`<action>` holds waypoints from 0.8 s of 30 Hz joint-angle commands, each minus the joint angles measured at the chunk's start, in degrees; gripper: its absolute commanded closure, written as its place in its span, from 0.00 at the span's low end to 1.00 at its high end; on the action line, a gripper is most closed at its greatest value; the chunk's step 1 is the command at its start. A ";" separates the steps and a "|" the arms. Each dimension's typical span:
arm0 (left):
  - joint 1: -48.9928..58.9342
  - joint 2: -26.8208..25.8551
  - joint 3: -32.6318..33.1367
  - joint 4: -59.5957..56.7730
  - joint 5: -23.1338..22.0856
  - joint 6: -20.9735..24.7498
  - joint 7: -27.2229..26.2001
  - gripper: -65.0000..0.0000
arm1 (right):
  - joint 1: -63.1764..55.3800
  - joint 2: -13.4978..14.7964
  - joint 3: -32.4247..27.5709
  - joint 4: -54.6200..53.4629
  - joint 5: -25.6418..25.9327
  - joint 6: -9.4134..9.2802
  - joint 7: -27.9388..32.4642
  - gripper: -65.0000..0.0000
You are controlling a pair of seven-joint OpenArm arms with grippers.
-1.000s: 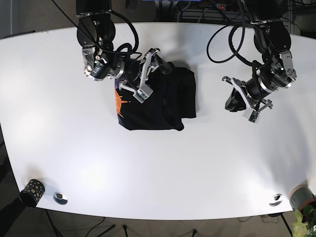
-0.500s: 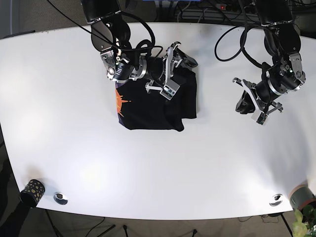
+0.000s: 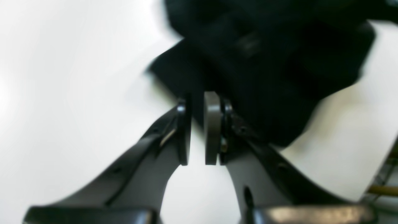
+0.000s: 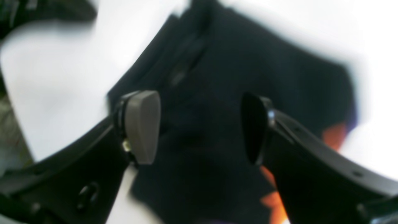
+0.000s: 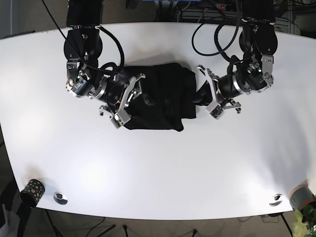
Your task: Fold the T-shirt properly
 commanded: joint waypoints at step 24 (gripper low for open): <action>-3.38 3.81 9.22 -12.15 7.24 -0.06 -1.31 0.90 | 14.90 3.91 2.58 -32.01 -5.29 0.52 12.27 0.85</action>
